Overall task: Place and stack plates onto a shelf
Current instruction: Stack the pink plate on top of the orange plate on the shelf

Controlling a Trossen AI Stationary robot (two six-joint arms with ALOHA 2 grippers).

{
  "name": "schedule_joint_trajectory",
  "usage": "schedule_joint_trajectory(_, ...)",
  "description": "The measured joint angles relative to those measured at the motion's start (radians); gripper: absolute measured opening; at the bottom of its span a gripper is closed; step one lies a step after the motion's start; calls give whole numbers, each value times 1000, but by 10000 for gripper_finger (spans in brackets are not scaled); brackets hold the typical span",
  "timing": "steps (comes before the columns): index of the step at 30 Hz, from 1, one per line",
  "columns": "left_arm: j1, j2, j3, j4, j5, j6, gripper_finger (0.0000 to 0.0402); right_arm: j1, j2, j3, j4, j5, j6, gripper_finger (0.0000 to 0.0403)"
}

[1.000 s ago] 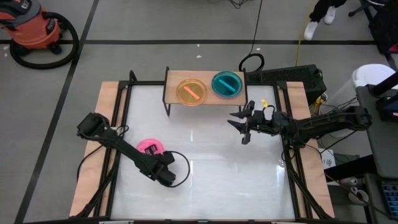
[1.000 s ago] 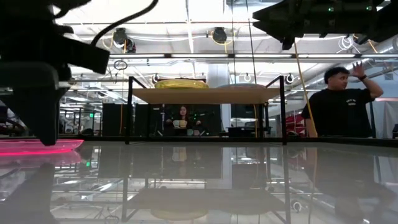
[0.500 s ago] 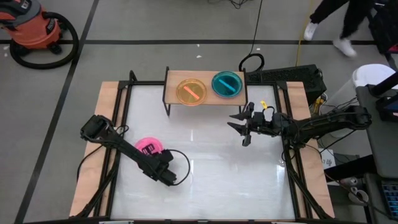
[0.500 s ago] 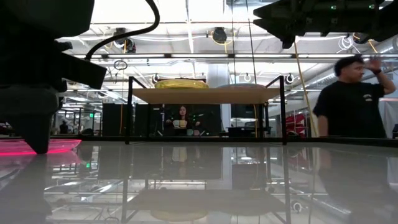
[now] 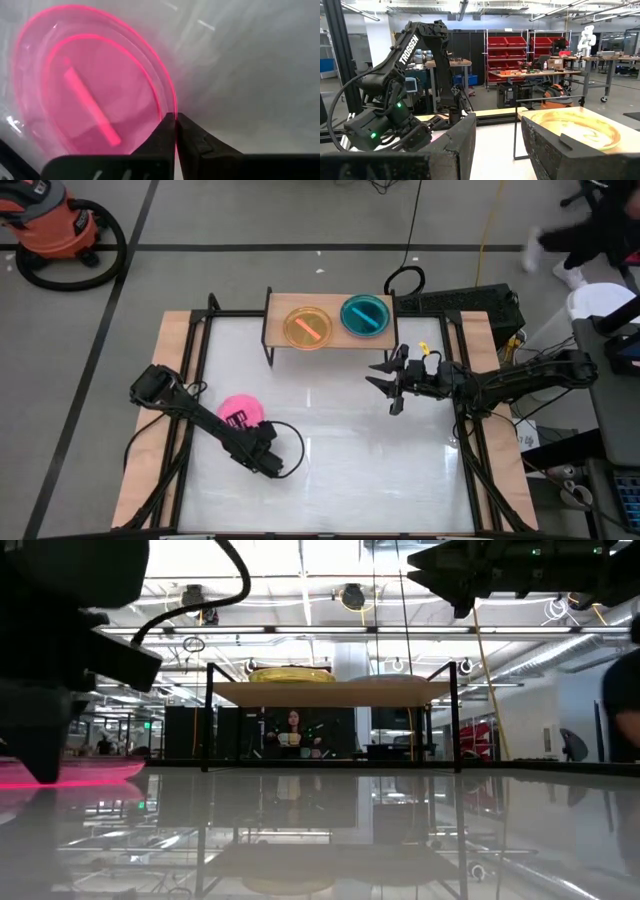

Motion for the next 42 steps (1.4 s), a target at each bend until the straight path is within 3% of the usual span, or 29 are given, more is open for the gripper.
schedule_joint_trajectory(6, -20, -70, 45, 9, 37, 89, 4, 0, 0, 0, 2, 0, 0, 139)
schedule_joint_trajectory(11, -66, -150, 162, 14, -42, 245, 3, 0, 0, 0, 7, 0, 0, 139)
schedule_joint_trajectory(19, -87, -212, 329, -63, -367, 549, 1, 0, 0, 0, 7, 0, 0, 139)
schedule_joint_trajectory(22, -50, -213, 366, -87, -535, 717, 1, 0, 0, 0, 7, 0, 0, 139)
schedule_joint_trajectory(26, 69, -213, 379, -73, -618, 988, 1, 0, 0, 0, 7, 0, 3, 139)
schedule_joint_trajectory(30, 256, -212, 379, 15, -604, 1224, 1, 0, 0, 0, 7, 0, 8, 139)
schedule_joint_trajectory(34, 451, -212, 379, 131, -520, 1432, 1, 0, 0, 0, 6, -2, 23, 139)
schedule_joint_trajectory(39, 627, -212, 379, 205, -310, 1532, 1, 0, 0, 0, -1, -2, 24, 139)
schedule_joint_trajectory(42, 684, -205, 379, 207, -272, 1545, 1, 0, 0, 0, -1, -2, 21, 139)
